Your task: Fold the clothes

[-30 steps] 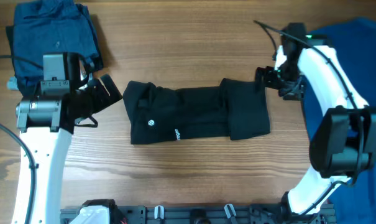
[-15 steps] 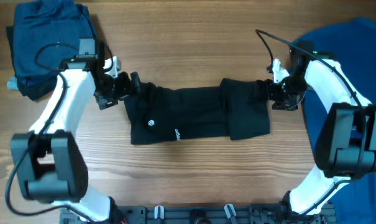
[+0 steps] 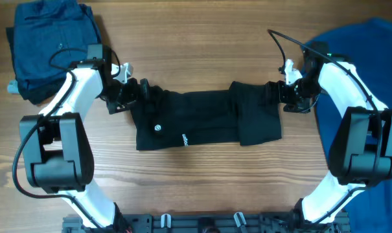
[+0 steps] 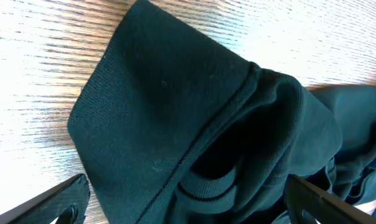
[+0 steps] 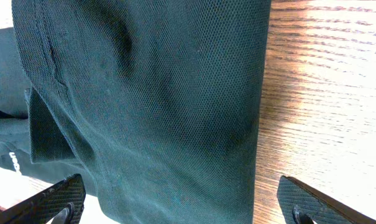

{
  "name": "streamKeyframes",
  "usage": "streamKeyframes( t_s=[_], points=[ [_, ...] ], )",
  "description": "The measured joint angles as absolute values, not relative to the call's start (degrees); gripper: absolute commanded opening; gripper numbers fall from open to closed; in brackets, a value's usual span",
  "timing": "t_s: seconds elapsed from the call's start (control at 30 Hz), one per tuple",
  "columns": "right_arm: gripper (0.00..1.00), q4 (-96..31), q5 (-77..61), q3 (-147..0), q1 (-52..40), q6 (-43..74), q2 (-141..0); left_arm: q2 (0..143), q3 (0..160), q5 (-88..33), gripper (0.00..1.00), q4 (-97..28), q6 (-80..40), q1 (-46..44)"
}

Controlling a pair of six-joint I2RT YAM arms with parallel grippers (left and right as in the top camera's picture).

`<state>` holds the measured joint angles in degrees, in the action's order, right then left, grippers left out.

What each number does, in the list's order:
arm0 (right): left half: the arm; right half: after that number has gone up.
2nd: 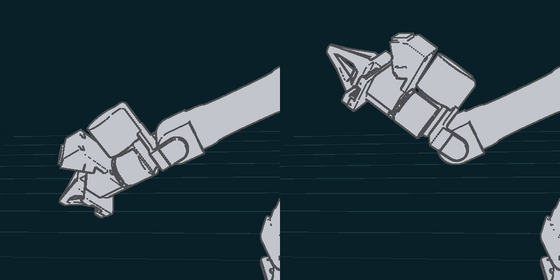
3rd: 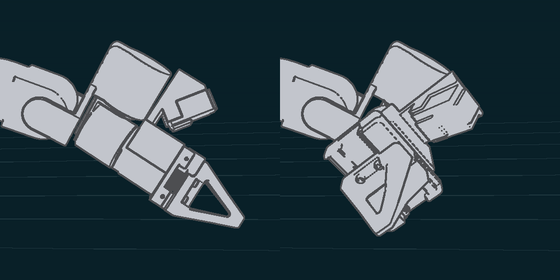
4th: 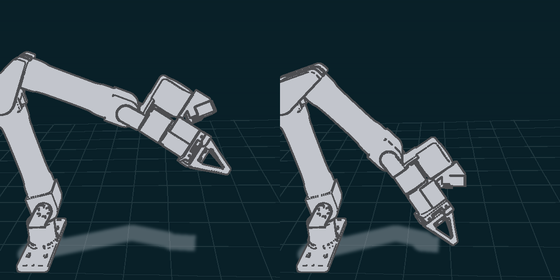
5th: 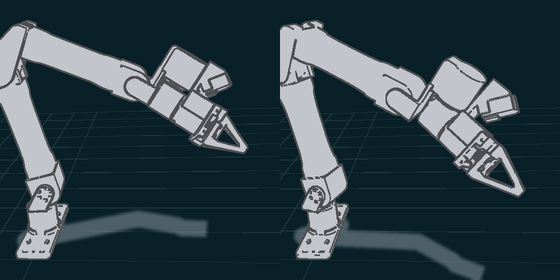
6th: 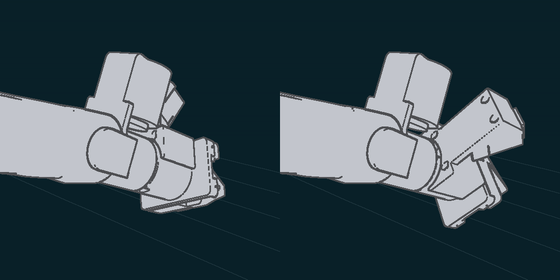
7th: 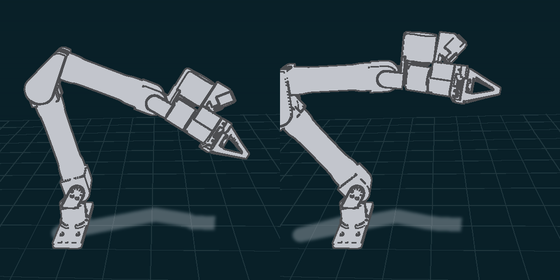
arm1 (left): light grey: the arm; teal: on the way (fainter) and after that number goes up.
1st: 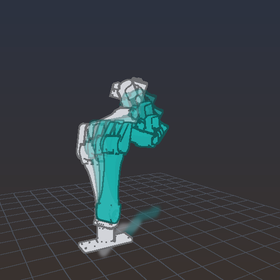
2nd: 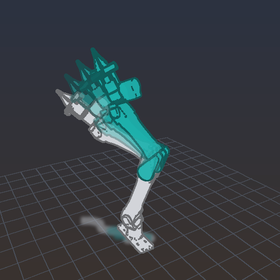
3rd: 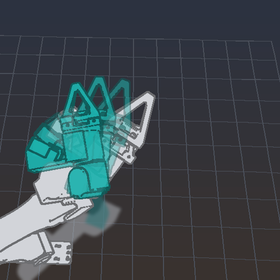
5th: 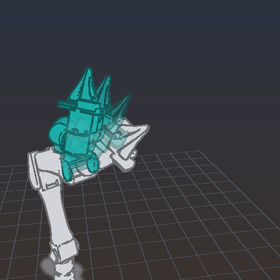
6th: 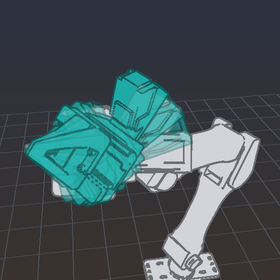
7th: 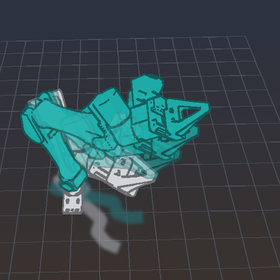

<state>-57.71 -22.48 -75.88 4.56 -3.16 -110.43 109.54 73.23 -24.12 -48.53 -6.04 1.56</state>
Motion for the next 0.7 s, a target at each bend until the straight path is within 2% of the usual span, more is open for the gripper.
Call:
streamKeyframes(
  t_s=[0.3,0.43,0.53,0.7],
  points=[
    [1.0,-55.92,-21.98,-75.55,4.64,-8.38,-110.43,109.54,73.23,-24.14,1.0,-50.89,-6.0,1.56],
    [1.0,-54.13,-20.78,-73.65,8.03,-9.28,-110.45,109.54,73.23,-24.14,1.0,-51.37,-6.0,1.56],
    [1.0,-53.17,-23.4,-72.75,11.09,-11.09,-110.45,109.54,73.23,-24.14,1.0,-51.35,-6.0,1.56],
    [1.0,-52.6,-28.62,-71.92,11.2,-13.82,-110.45,109.54,73.23,-24.14,1.0,-51.37,-6.0,1.56]
  ],
)
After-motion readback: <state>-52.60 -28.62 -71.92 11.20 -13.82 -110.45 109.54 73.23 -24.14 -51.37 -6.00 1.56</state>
